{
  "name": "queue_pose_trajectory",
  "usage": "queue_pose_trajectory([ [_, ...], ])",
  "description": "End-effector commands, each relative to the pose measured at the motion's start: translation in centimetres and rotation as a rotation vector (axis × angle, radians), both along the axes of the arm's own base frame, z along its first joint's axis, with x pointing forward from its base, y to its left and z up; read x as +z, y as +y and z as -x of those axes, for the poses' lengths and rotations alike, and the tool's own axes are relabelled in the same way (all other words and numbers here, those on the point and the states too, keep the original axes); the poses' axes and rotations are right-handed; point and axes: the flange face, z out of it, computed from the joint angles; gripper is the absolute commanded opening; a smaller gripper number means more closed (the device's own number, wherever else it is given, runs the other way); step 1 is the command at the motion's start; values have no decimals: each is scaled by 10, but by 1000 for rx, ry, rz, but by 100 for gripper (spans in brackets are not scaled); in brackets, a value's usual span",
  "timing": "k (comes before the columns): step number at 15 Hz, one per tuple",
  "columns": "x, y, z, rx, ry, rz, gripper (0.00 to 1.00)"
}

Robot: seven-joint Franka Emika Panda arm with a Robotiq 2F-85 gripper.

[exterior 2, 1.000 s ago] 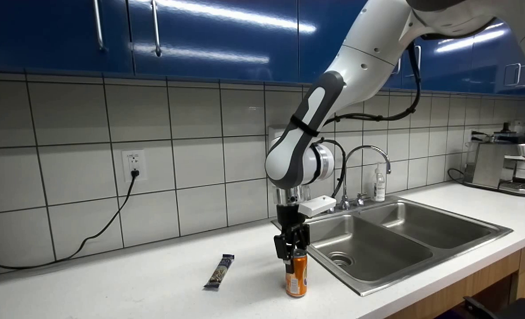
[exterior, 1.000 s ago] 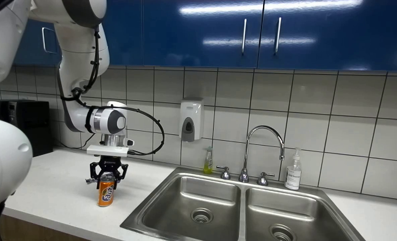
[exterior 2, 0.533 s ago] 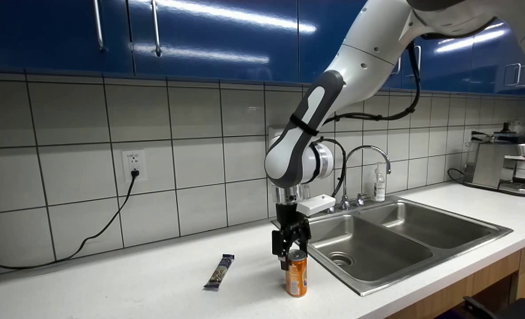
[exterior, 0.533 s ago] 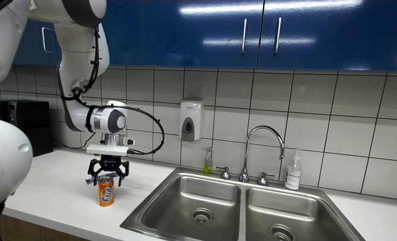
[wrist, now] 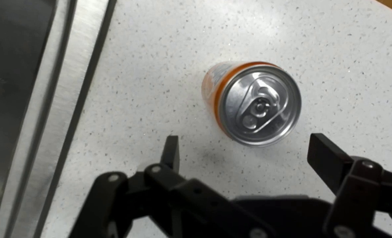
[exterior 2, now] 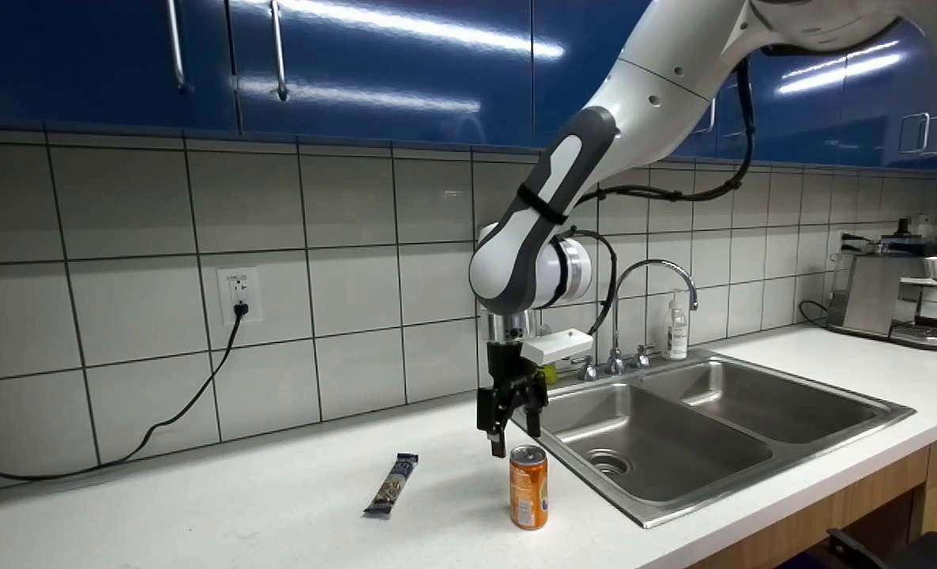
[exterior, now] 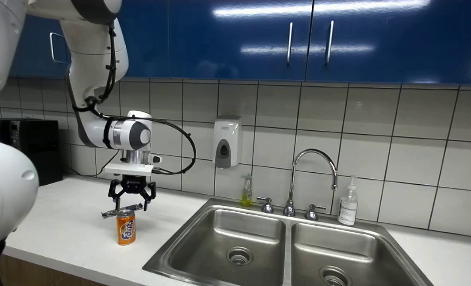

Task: Remove the can from the sink

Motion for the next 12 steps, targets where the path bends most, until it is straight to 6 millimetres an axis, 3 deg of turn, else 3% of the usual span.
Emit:
queue_pose_trajectory([
  [1, 22, -5, 1, -41, -9, 32, 100],
  [8, 50, -28, 1, -130, -14, 58, 100],
  [12, 63, -48, 12, -185, 1, 80, 100],
])
